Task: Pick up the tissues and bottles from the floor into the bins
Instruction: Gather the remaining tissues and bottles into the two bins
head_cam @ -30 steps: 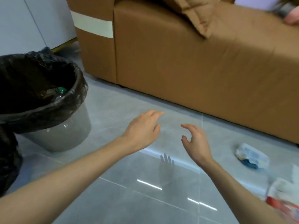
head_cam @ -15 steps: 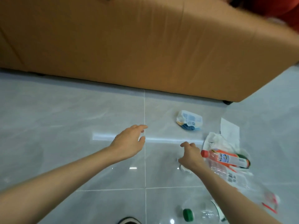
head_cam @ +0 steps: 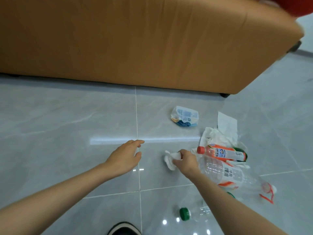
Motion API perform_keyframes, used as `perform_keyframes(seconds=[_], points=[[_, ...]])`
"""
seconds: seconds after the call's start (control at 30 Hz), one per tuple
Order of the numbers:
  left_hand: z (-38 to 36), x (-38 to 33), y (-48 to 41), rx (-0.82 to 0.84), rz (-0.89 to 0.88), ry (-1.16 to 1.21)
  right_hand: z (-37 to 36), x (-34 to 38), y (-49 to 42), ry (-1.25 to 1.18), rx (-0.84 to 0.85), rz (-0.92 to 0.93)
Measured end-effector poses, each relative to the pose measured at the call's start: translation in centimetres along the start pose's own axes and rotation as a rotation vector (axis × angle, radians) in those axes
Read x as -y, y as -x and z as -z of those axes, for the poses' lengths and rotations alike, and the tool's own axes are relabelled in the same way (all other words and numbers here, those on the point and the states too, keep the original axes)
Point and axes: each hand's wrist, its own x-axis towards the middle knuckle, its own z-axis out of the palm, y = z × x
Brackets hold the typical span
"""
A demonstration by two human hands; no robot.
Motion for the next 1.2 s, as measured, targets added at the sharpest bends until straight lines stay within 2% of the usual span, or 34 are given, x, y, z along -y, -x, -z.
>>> perform_keyframes(seconds=[0.1, 0.2, 0.3, 0.43, 0.53, 0.6, 0.7, 0.77, 0.9, 1.0, 1.2], points=[[0.1, 0.5, 0.2, 0.009, -0.020, 0.039, 0.3, 1.7, -0.3, -0.385, 0.114, -0.034], [0.5, 0.7, 0.4, 0.044, -0.068, 0.098, 0.7, 3.9, 0.2, -0.690, 0.361, -0.044], [0.5, 0.4, 0.4, 0.019, -0.119, 0.208, 0.7, 5.2, 0.9, -0.763, 0.572, -0.035], [0.4, -0.3, 0.1, -0.113, -0.143, 0.226, 0.5, 5.8, 1.3, -0.804, 0.630, -0.036], [0.7, -0.7, 0.0, -0.167, -0.123, 0.229, 1.1, 5.7, 1.1, -0.801, 0.610, -0.024], [0.8, -0.8, -0.2, -0.180, -0.099, 0.227, 1.7, 5.3, 0.4, -0.594, 0.470, 0.062], [0.8, -1.0, -0.6, -0.183, -0.070, 0.225, 3.2, 3.4, -1.3, 0.088, 0.081, 0.215], [0.9, -1.1, -0.8, -0.186, -0.070, 0.232, 4.5, 1.8, -2.2, 0.400, -0.091, 0.162], [0.7, -1.8, -1.1, -0.169, -0.071, 0.256, 6.0, -1.8, -3.3, 0.692, -0.151, -0.052], [0.3, -2.2, -1.4, -0.153, -0.079, 0.256, 6.3, -3.4, -3.6, 0.690, -0.144, -0.149], [-0.3, -2.9, -2.0, -0.145, -0.068, 0.255, 5.9, -3.3, -3.8, 0.849, -0.114, -0.119]])
